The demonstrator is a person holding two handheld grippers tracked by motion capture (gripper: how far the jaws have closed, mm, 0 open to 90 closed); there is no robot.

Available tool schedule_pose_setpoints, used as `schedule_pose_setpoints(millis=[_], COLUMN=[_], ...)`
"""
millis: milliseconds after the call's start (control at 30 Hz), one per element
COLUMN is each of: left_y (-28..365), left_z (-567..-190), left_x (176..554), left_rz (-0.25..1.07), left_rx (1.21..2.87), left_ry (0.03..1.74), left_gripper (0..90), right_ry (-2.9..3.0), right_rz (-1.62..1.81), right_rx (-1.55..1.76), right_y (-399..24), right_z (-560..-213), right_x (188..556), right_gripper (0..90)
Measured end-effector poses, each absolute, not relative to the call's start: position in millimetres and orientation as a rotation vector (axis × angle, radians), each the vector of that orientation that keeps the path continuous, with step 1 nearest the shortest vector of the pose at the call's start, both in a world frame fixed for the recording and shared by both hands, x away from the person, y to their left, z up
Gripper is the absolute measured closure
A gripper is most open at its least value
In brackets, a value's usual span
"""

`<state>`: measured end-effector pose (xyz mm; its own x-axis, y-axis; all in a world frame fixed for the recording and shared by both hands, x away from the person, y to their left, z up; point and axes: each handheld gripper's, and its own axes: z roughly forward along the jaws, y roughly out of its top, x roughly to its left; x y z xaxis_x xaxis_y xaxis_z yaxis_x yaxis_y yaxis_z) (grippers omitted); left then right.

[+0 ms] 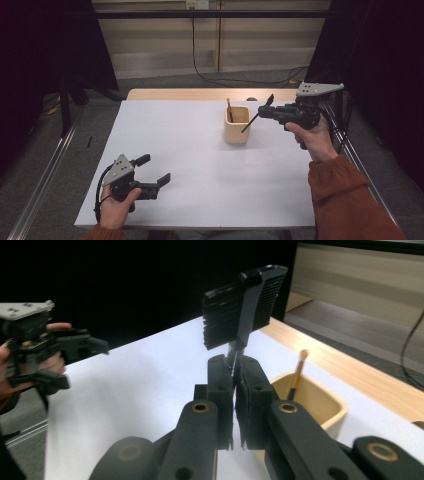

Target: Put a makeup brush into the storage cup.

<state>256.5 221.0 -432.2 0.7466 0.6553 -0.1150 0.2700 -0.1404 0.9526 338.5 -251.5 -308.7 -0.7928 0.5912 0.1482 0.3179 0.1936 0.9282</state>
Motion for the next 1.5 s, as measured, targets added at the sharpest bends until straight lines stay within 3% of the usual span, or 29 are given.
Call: schedule_pose_setpoints(millis=[833,1500], left_y=[224.5,224.2], left_z=[-437.4,-438.6], left_x=[245.7,246.6], left_rz=[0.380,0.386], left_rx=[1.749,1.740], left_ry=[0.727,0.745], left_gripper=[3.6,3.1], right_ry=[2.204,2.253], right_rz=[1.523,1.433], right_rx=[0.950,1.009], right_y=[-243.9,-235.3], right_z=[-291.1,-311.2], right_x=[384.4,408.4], right_gripper=[85.3,85.3])
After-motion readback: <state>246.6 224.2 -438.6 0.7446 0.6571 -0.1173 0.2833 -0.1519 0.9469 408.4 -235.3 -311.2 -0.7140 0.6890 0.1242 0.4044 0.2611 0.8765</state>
